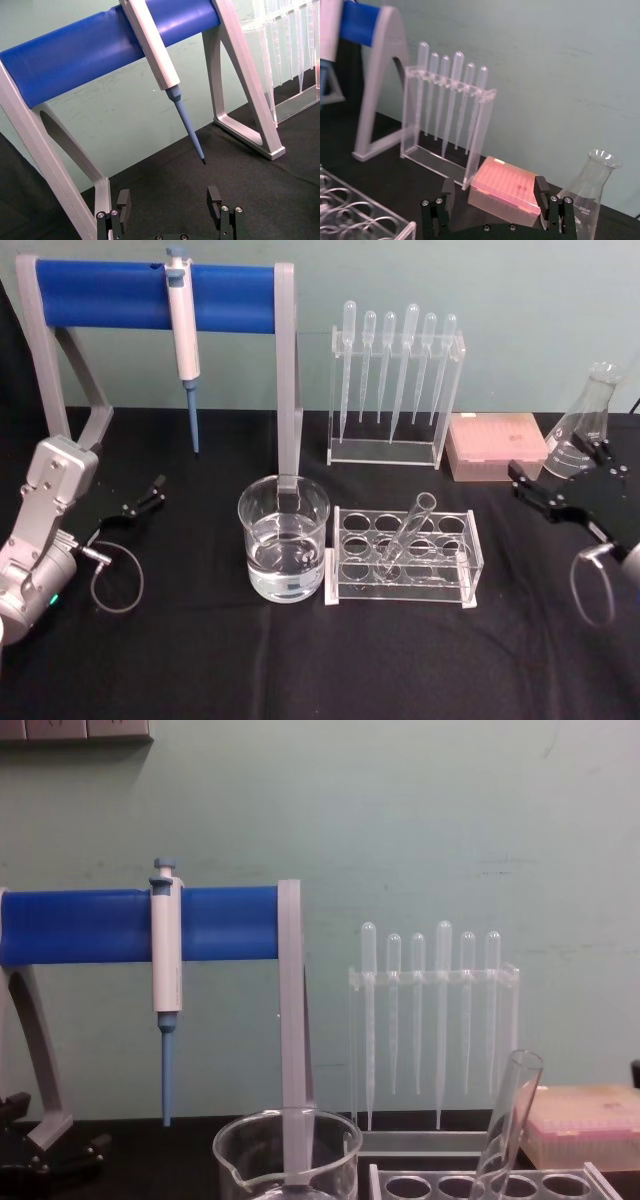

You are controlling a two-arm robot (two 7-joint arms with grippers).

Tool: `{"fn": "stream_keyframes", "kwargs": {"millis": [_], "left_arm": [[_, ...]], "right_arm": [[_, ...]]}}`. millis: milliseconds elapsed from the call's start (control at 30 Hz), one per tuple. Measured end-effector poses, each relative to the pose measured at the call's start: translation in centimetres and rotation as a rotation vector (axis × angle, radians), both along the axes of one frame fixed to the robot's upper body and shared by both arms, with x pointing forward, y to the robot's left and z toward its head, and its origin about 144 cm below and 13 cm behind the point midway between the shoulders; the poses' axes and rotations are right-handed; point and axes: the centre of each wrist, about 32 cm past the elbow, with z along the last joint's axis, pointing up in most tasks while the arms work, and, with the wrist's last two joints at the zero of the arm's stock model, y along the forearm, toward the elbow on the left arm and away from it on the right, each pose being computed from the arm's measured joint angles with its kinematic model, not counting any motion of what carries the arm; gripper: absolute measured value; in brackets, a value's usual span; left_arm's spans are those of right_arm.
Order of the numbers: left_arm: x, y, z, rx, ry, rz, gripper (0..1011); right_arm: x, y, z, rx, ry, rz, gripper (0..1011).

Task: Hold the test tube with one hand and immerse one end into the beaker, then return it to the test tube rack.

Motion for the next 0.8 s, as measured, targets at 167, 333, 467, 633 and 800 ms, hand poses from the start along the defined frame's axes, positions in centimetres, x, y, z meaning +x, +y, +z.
{"fn": "stream_keyframes", "kwargs": {"millis": [167,333,467,633,800], "left_arm": [[0.0,0.0,0.0,0.000,0.000,0.000,1000],[0.0,0.0,0.0,0.000,0.000,0.000,1000],[0.0,0.0,0.0,0.000,0.000,0.000,1000],[0.0,0.0,0.0,0.000,0.000,0.000,1000],[0.0,0.0,0.0,0.000,0.000,0.000,1000]], "right_arm": [[-1.4,-1.4,0.7,0.030,0.013,0.059,1003],[-3.4,-3.3,0.9,0.055,0.029,0.185,1003],[-4.1,-4.0,0.7,0.075,0.049,0.281,1003],[-4.2,-4.0,0.6,0.075,0.074,0.398,1003],[-3.8,-3.1,0.5,0.087,0.091,0.470,1003]]}}
